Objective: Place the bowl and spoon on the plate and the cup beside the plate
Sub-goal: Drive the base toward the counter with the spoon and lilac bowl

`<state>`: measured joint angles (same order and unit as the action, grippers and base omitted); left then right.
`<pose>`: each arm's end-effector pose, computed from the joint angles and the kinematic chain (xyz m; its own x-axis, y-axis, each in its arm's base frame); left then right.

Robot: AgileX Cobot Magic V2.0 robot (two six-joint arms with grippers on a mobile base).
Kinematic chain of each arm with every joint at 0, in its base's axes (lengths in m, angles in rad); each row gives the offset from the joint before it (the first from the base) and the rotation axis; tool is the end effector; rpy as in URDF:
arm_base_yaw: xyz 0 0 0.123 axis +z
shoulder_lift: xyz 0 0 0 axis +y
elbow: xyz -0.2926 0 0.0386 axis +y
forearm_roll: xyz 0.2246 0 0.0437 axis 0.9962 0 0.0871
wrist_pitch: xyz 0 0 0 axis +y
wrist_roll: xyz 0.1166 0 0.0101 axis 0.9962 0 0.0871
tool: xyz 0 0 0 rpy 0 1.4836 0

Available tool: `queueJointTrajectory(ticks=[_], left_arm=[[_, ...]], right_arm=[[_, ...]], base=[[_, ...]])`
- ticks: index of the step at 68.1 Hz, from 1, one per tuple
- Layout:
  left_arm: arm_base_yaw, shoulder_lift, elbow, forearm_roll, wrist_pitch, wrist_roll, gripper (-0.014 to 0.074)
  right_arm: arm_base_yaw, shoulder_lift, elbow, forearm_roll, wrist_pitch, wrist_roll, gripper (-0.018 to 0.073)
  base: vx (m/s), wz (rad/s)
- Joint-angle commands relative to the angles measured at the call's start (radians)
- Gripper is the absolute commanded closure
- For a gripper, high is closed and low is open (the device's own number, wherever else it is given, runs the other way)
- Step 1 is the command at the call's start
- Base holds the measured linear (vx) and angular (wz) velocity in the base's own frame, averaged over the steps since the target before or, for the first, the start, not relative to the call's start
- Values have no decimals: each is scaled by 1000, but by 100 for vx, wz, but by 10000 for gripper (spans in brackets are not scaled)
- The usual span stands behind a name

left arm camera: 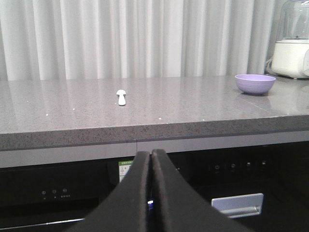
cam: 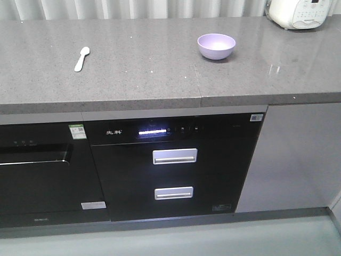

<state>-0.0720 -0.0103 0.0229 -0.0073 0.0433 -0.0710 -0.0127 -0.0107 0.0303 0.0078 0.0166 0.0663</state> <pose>0.0490 -0.0036 0.2030 0.0255 -0.0803 -0.9964 0.0745 0.9942 -0.0782 0.0493 -0.0006 0.2036 0.0518 0.0734 -0.9960 0.0088 0.9972 0.0739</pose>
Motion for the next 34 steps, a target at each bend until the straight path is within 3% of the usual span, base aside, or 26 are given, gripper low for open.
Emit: queueJointTrajectory(ticks=[1, 34], left_arm=[[1, -14, -18, -8, -76, 2, 603], [1, -14, -18, -8, -76, 2, 603]], right_arm=[[-6, -9, 6, -8, -71, -5, 570], [-6, -9, 6, -8, -72, -5, 570]], base=[[22, 6], [22, 6]])
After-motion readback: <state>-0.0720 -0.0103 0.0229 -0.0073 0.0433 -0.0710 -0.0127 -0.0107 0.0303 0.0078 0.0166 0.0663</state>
